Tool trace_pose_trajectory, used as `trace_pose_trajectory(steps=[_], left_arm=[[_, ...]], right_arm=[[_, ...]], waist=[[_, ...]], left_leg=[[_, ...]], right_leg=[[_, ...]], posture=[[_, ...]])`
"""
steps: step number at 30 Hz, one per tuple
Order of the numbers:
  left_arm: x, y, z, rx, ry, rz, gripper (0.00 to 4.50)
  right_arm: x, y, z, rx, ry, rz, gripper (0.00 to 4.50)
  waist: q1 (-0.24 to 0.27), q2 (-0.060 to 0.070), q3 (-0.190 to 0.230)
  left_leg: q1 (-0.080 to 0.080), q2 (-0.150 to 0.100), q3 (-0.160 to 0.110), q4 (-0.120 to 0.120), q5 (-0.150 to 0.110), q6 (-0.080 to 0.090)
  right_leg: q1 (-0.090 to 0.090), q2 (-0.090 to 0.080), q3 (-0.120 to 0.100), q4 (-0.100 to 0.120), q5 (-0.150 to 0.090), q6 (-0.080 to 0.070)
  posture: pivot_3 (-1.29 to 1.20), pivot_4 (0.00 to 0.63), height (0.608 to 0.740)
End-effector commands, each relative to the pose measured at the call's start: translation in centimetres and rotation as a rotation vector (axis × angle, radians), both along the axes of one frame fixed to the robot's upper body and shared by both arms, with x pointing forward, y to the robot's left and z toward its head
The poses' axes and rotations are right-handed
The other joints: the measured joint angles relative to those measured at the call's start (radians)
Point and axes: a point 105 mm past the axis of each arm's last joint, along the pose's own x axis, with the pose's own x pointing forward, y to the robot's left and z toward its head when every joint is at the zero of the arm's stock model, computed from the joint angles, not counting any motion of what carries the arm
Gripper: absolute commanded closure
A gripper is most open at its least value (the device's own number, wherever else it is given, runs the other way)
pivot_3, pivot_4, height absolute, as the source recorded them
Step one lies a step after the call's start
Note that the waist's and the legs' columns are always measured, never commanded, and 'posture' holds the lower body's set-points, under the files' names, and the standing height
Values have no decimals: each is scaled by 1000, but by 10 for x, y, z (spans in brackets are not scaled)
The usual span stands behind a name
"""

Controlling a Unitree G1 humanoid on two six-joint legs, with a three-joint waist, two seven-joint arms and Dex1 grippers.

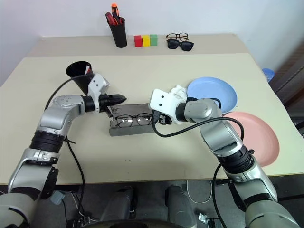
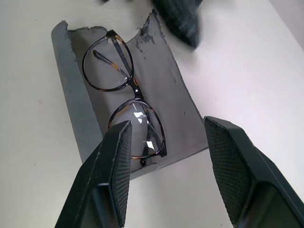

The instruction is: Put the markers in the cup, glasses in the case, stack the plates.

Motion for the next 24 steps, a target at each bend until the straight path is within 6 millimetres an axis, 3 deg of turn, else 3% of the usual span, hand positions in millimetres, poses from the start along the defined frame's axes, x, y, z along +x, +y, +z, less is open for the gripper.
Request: trace_pose_trajectory(steps=[1,14,24], left_arm=[[-13,0,3,68,-43,-96,4140],[-50,7,-5,135,-129,-173,4140],[-51,6,-13,185,-205,-145,4140]], right_arm=[[-2,-4,11,23,-46,-20,2084],[1,-3,9,29,-37,-28,2084],[1,1,7,32,-32,-5,2084]], waist=[[0,0,0],[6,0,0],[6,0,0]], left_leg=[[0,0,0,0,0,0],[0,0,0,0,0,0],[0,0,0,1,0,0]], right_leg=[[0,0,0,0,0,0],[0,0,0,0,0,0],[1,-1,0,0,0,0]], posture=[[0,150,740],[0,150,740],[0,150,740]])
